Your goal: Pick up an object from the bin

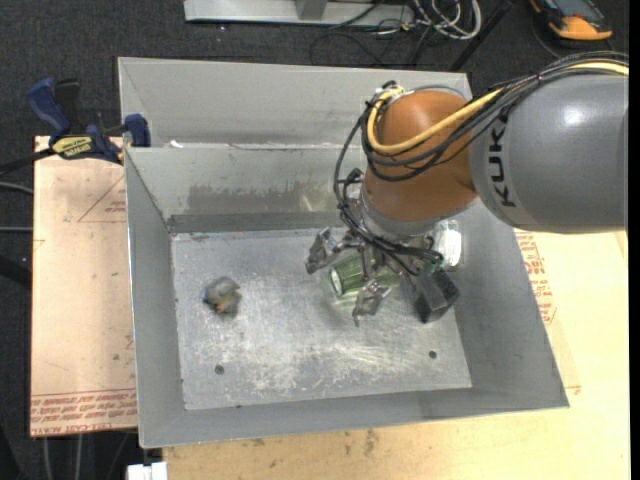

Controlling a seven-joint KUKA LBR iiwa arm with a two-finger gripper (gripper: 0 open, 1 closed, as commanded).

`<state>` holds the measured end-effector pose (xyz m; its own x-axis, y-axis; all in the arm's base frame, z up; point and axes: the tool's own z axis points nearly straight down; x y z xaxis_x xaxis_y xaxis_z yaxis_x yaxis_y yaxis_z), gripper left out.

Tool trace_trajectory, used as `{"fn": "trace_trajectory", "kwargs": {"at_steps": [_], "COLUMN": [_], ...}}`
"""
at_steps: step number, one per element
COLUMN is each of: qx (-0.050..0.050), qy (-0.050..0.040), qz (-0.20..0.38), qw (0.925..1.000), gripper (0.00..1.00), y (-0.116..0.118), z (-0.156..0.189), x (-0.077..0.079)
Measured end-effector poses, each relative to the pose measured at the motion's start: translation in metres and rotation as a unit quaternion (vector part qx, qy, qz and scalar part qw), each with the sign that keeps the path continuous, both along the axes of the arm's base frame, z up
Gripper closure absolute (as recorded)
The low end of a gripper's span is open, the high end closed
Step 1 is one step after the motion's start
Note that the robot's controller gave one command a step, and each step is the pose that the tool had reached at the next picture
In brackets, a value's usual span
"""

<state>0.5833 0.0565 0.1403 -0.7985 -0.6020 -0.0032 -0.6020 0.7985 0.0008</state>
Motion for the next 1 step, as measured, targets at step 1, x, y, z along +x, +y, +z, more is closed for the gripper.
{"fn": "trace_trajectory", "kwargs": {"at_steps": [1], "qx": [0.0], "qy": [-0.0016], "qz": [0.022], "qw": [0.9997], "gripper": [0.0], "y": [-0.0297], "z": [-0.01], "x": [0.0527]}}
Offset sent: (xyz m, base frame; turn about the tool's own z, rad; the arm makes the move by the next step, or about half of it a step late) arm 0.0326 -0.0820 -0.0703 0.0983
